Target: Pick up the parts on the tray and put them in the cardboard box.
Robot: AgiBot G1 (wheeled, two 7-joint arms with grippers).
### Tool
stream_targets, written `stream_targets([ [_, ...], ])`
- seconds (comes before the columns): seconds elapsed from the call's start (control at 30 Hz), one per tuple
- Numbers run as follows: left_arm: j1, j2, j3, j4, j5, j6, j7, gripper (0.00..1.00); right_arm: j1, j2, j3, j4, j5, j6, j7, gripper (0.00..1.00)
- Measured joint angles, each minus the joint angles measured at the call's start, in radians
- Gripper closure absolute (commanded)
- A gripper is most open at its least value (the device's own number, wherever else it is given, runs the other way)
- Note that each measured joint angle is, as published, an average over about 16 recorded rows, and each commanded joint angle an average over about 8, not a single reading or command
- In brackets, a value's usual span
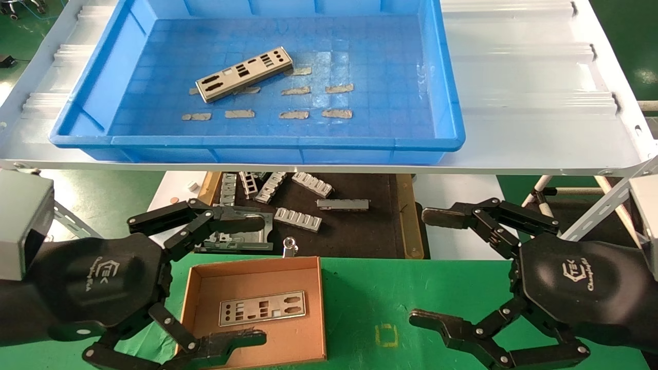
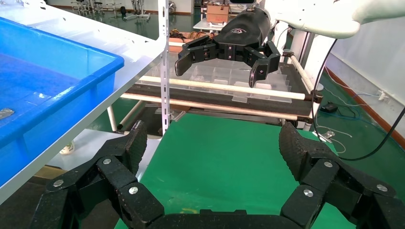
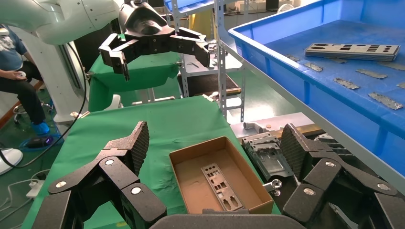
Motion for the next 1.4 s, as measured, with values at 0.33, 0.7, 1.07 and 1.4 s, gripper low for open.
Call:
stream_targets([
  [0.33, 0.000, 0.000, 0.001, 0.000, 0.000, 0.000, 0.000, 0.00, 0.000, 0.000, 0.000, 0.000, 0.000, 0.000, 0.000, 0.00],
  [0.7, -0.001, 0.000, 0.001, 0.001, 0.000, 0.000, 0.000, 0.00, 0.000, 0.000, 0.000, 0.000, 0.000, 0.000, 0.000, 0.00],
  [1.07, -0.001, 0.000, 0.001, 0.001, 0.000, 0.000, 0.000, 0.00, 0.000, 0.000, 0.000, 0.000, 0.000, 0.000, 0.000, 0.00],
  [1.4, -0.001, 0.000, 0.001, 0.001, 0.000, 0.000, 0.000, 0.00, 0.000, 0.000, 0.000, 0.000, 0.000, 0.000, 0.000, 0.00],
])
